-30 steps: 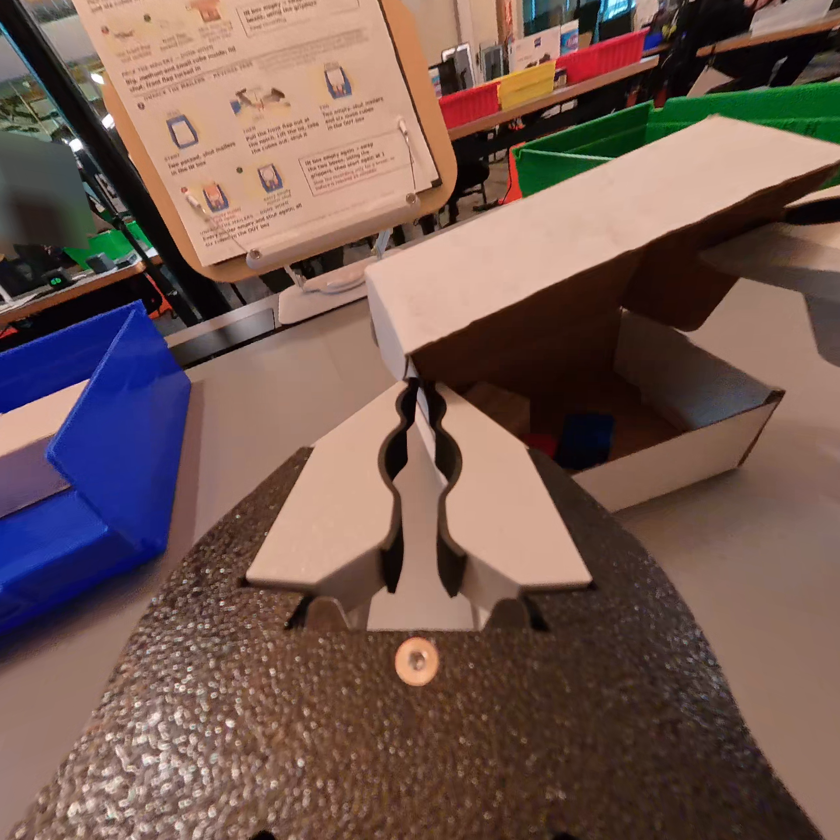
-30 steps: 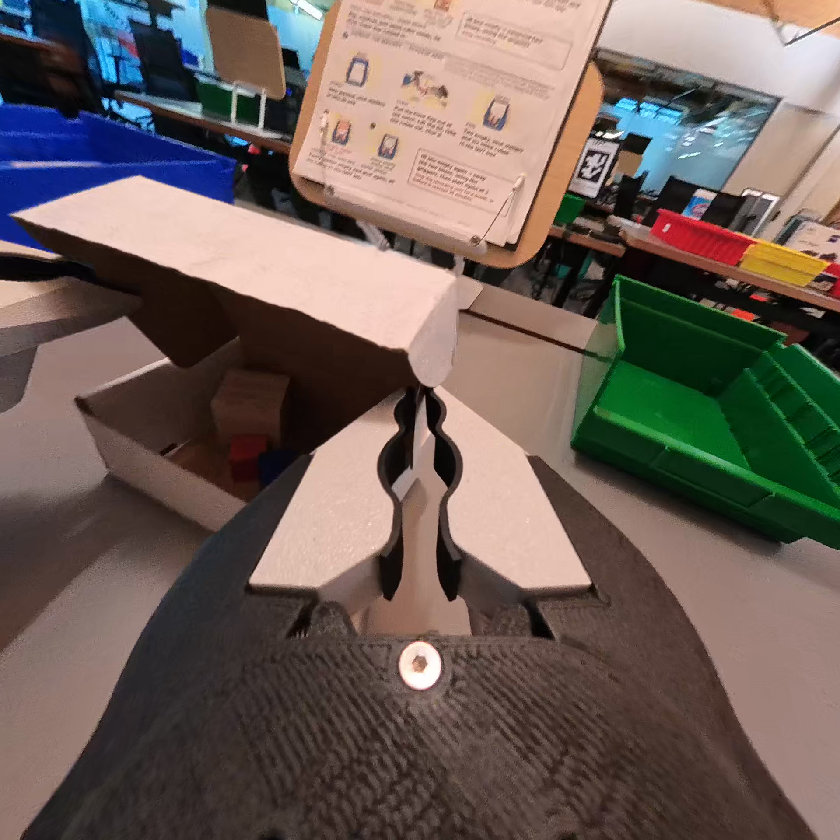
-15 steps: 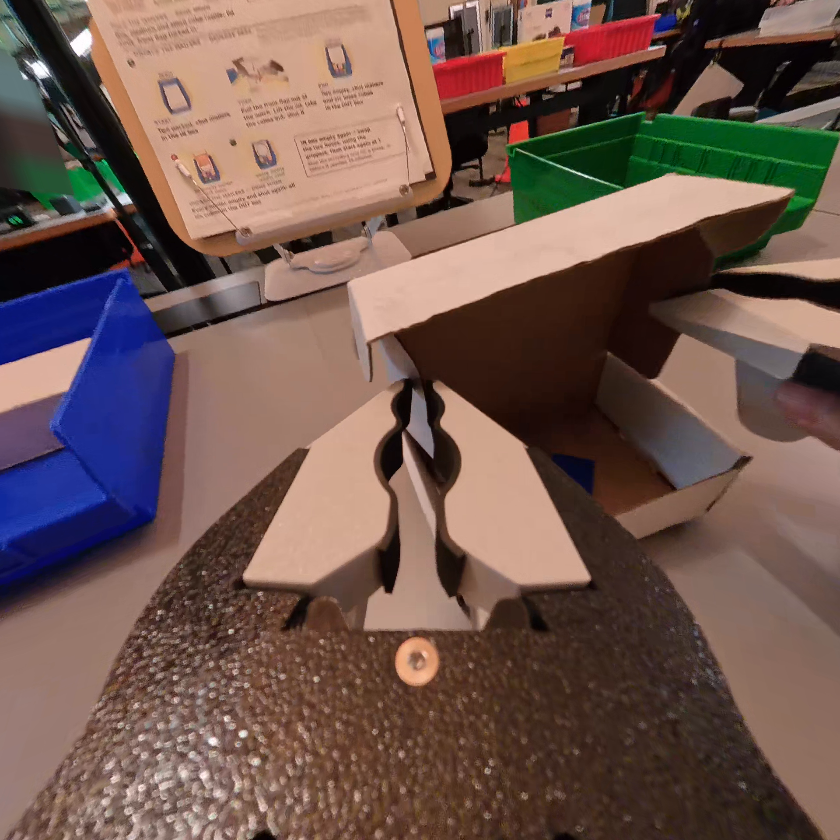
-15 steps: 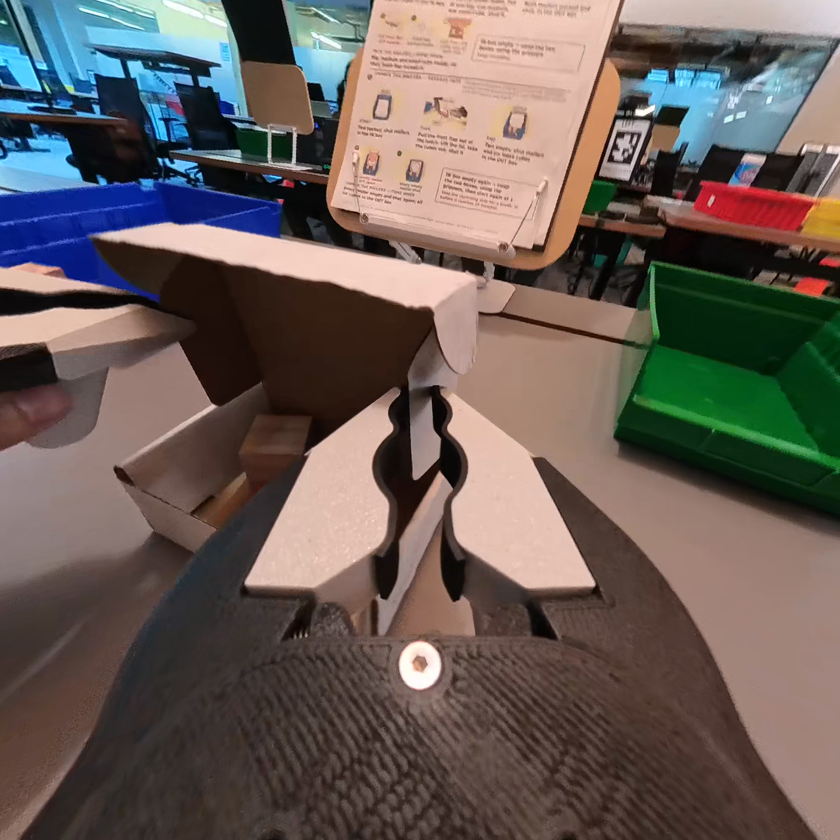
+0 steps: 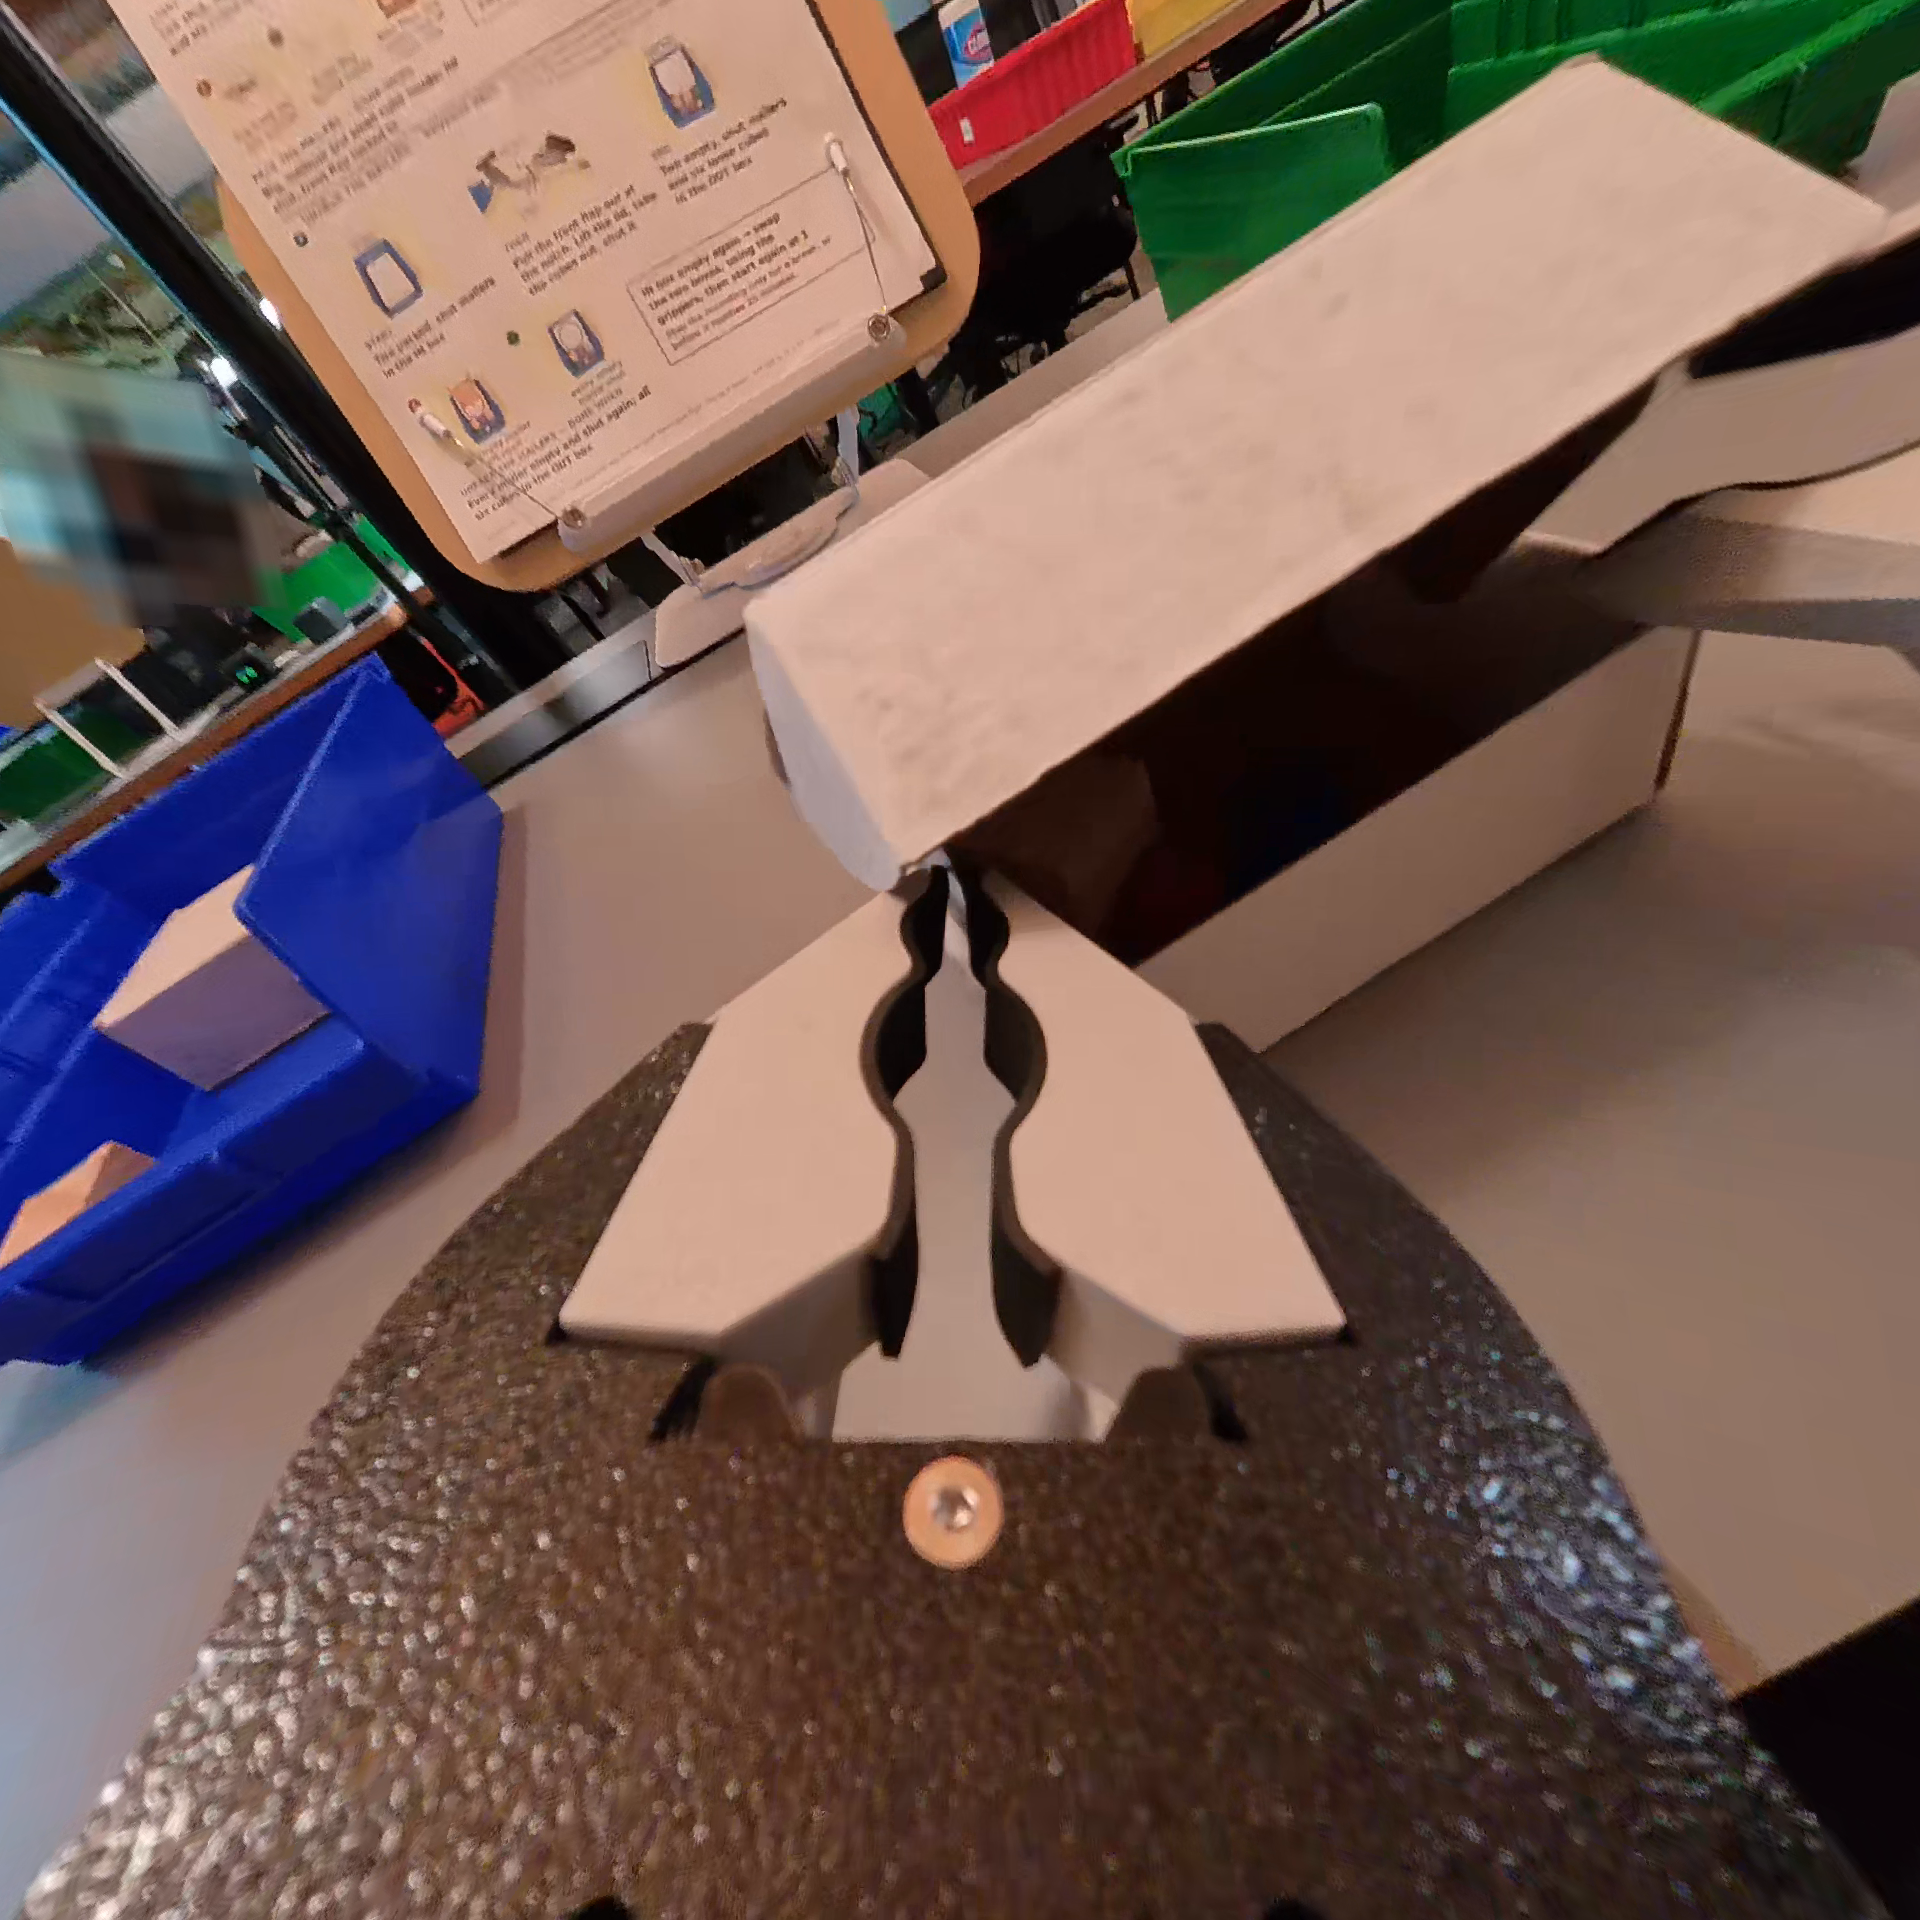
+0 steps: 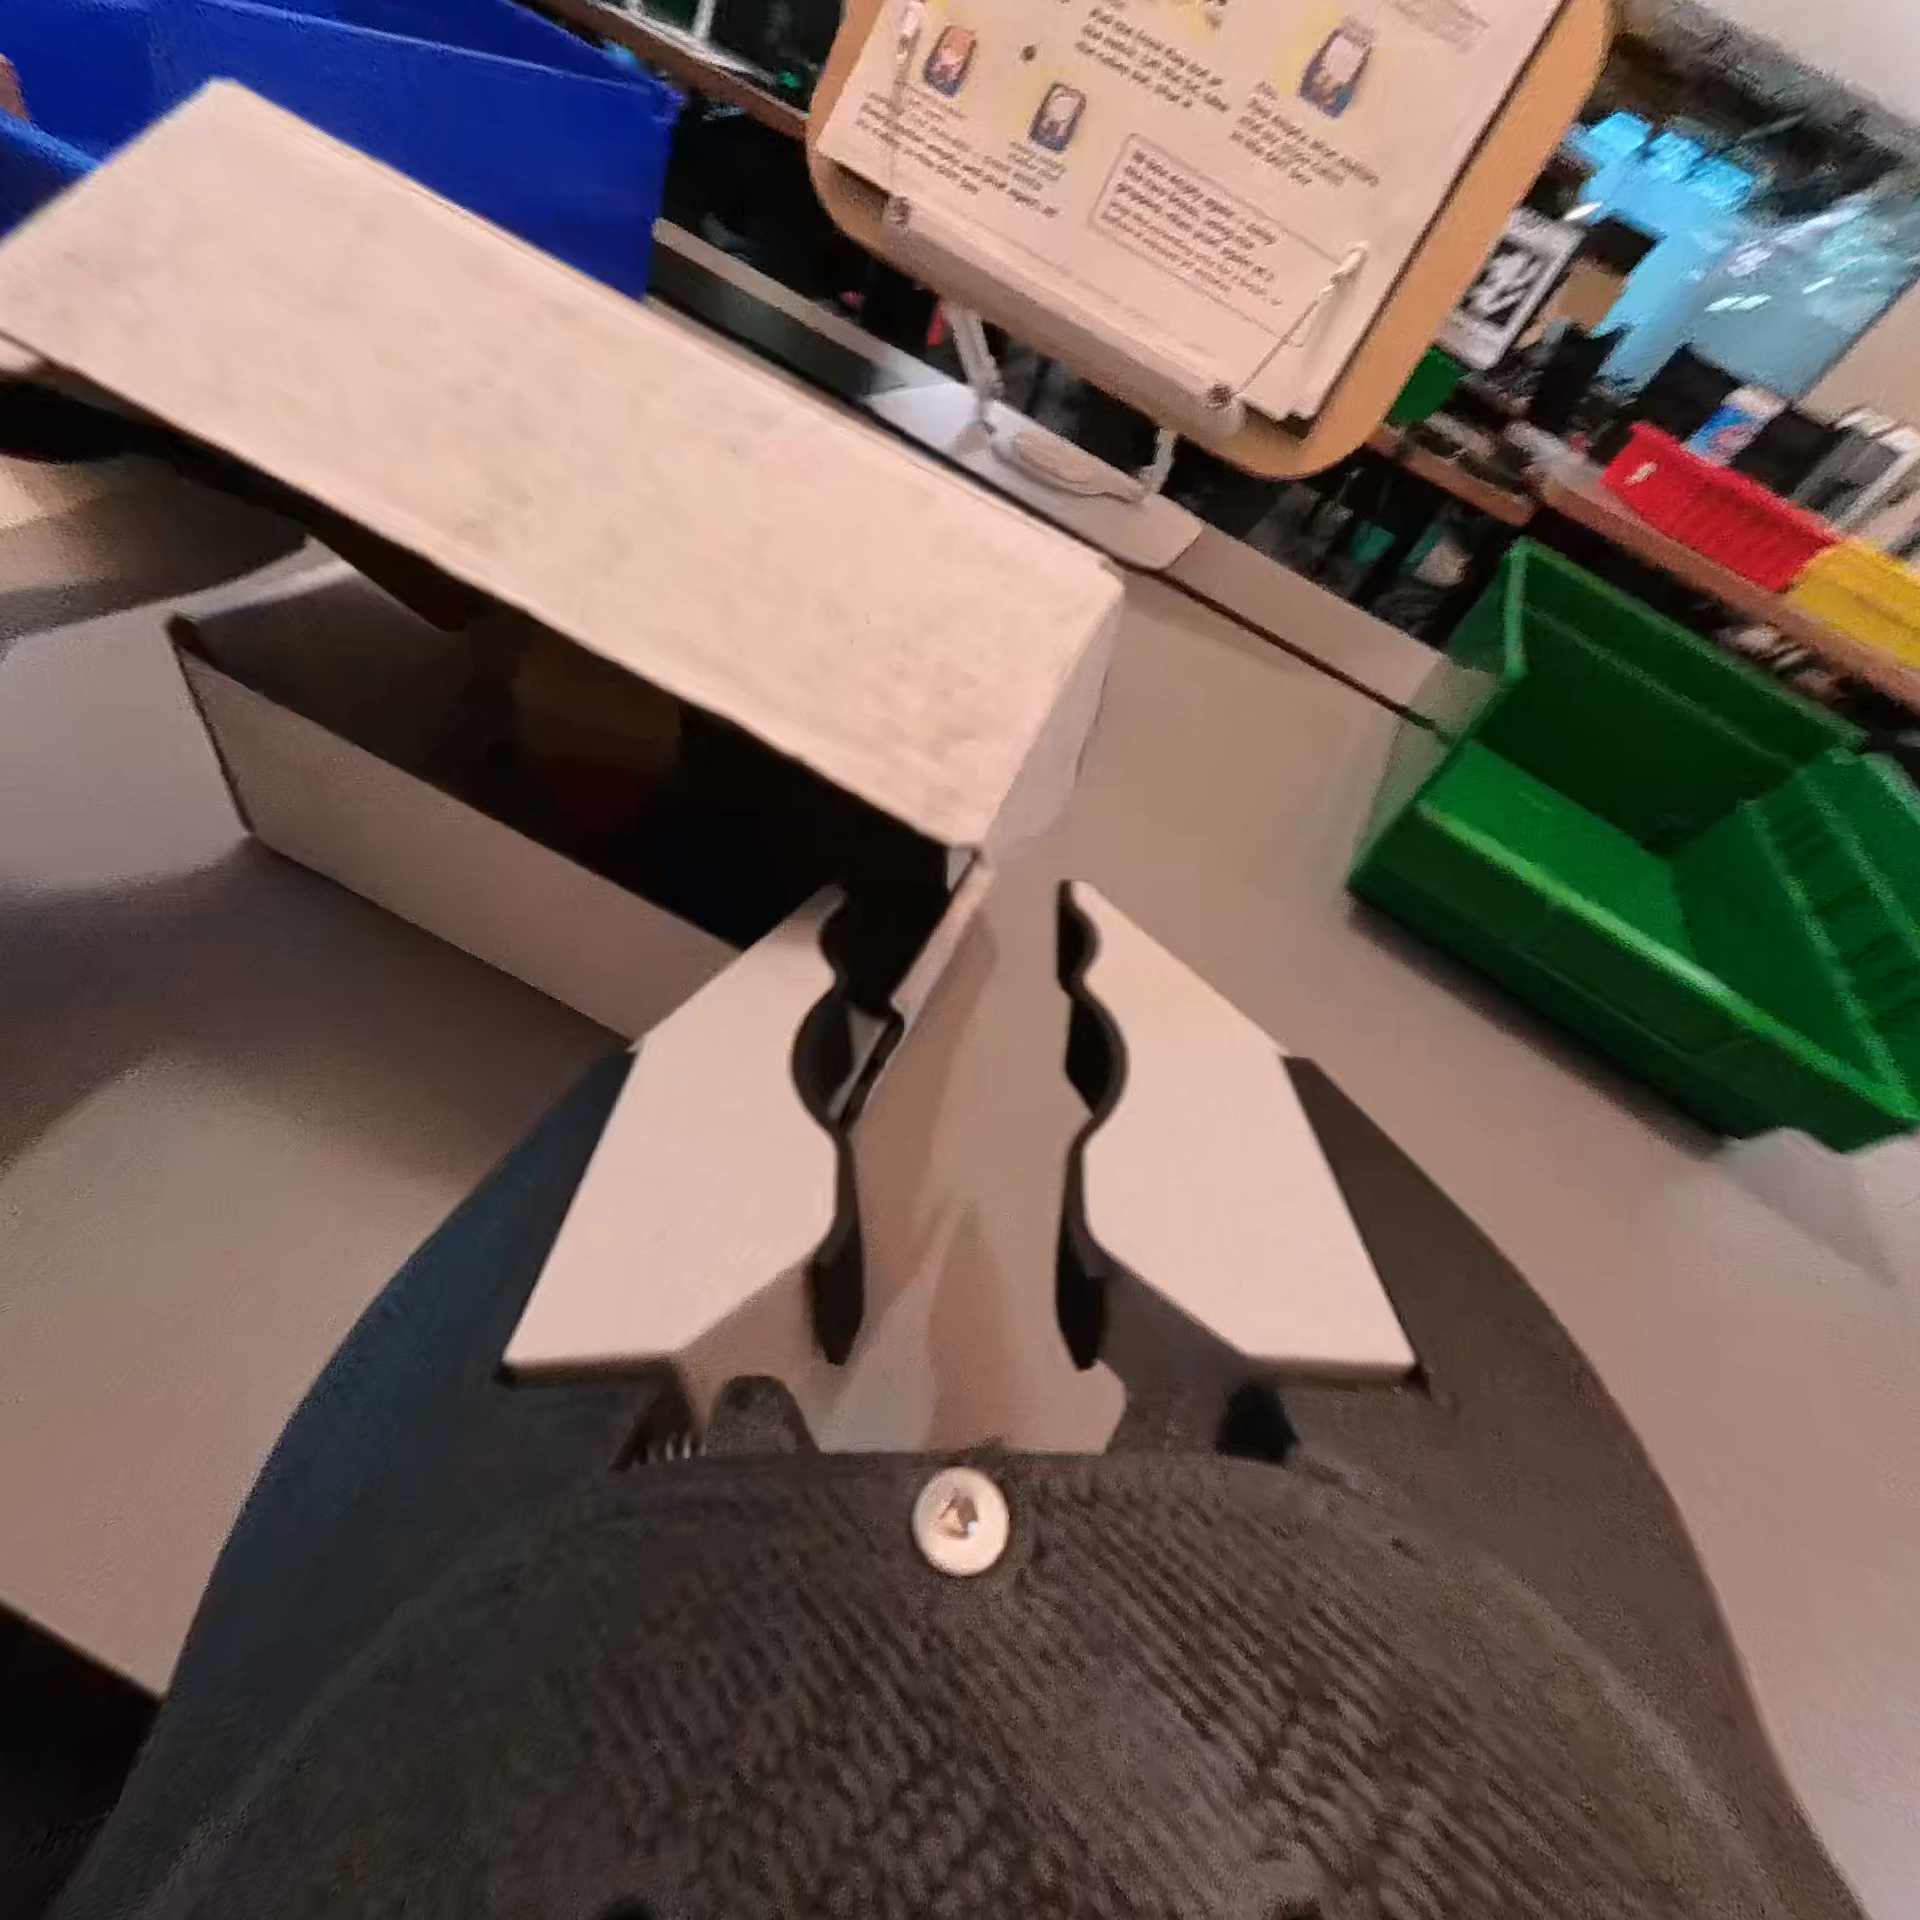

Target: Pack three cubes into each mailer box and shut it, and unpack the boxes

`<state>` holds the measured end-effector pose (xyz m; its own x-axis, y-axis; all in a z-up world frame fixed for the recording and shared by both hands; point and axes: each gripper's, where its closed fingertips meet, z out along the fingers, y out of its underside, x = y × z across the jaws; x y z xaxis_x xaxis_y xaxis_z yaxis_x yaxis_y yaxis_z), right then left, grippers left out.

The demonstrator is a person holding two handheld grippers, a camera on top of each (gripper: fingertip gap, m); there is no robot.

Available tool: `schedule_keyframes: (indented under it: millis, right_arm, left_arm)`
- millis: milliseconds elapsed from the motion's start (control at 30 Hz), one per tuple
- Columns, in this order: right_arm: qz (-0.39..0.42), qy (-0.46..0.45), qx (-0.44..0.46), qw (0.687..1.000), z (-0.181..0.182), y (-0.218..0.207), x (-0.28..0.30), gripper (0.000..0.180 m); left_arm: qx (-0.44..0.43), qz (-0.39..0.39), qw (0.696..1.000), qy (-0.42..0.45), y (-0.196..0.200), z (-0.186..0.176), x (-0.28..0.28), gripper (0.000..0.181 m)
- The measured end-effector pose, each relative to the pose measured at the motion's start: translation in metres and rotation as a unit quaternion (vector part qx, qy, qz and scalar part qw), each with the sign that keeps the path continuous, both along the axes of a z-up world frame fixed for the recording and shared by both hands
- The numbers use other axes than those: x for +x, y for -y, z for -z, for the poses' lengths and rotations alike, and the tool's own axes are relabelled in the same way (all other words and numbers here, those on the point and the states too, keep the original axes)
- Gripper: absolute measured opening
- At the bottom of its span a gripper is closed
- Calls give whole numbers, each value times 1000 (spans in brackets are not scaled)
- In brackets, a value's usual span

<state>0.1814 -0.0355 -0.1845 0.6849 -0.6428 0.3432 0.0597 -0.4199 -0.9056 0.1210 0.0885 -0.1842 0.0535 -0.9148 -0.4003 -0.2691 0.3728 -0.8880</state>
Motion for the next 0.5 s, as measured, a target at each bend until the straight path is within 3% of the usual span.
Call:
schedule_keyframes:
  millis: [133, 200, 267, 367, 433, 500]
  right_arm:
    - [44, 121, -46, 991, -16, 26, -14, 73]
    - [37, 233, -80, 968, -40, 24, -26, 70]
    - [3, 349, -144, 926, -54, 6, -37, 66]
    - [-14, 416, -236, 878, -50, -15, -33, 64]
    - [-39, 422, -245, 872, -47, -28, -32, 46]
    - [-46, 420, -265, 866, -46, -33, -29, 9]
  left_arm:
    - [10, 9, 1000, 2, 6, -4, -7, 13]
    - [21, 8, 1000, -1, 6, -3, -12, 17]
    - [34, 2, 999, -3, 3, -1, -16, 18]
    - [34, -12, 999, -9, -5, 5, -20, 18]
    - [34, -21, 999, -11, -12, 7, -22, 21]
    - [37, -24, 999, -1, -15, 3, -22, 27]
